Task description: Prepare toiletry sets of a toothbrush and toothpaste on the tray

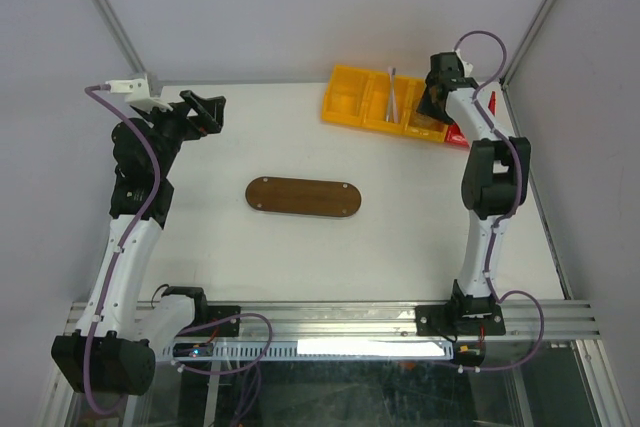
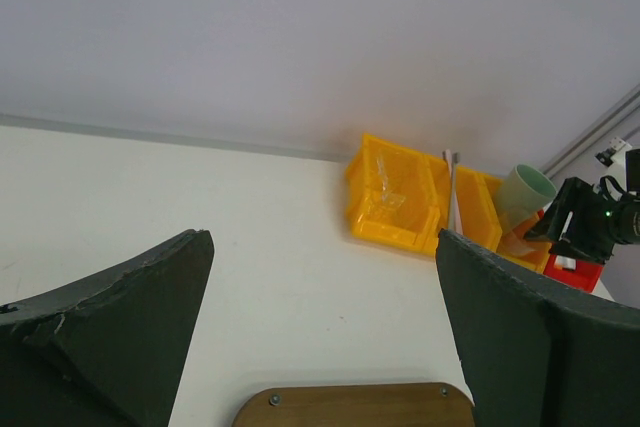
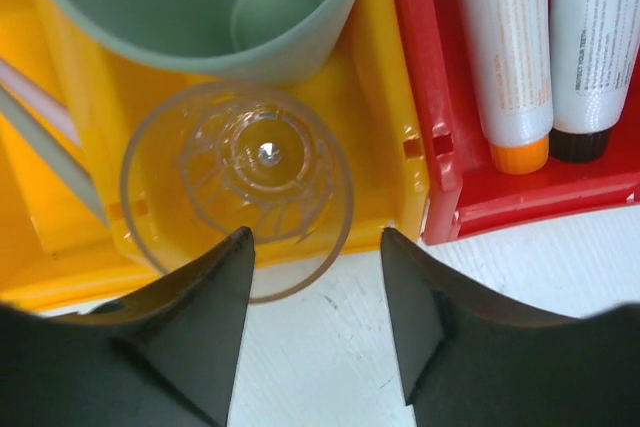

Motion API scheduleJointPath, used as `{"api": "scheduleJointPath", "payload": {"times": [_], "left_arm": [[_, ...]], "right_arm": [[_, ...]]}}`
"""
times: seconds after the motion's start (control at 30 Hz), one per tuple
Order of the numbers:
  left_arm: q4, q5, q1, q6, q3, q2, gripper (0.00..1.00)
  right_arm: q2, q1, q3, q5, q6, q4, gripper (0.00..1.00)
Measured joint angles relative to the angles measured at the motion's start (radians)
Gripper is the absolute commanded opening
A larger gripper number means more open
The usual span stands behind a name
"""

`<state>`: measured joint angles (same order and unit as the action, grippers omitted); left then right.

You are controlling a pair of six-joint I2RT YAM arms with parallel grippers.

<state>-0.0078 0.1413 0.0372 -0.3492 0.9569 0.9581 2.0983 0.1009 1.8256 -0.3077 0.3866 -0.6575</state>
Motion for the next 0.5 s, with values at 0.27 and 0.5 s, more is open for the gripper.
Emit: {"api": "scheduleJointPath", "payload": {"times": [0.27, 0.5], "left_arm": [[0.000, 0.003, 0.000, 0.000, 0.000, 0.000, 0.99], [0.000, 0.010, 0.000, 0.000, 0.000, 0.003, 0.99]], "right_arm": [[0.087, -0.036, 0.084, 0.038, -0.003, -0.001, 0.42], [0.125, -0.044, 0.140, 0.045, -0.002, -0.022, 0.30]]}}
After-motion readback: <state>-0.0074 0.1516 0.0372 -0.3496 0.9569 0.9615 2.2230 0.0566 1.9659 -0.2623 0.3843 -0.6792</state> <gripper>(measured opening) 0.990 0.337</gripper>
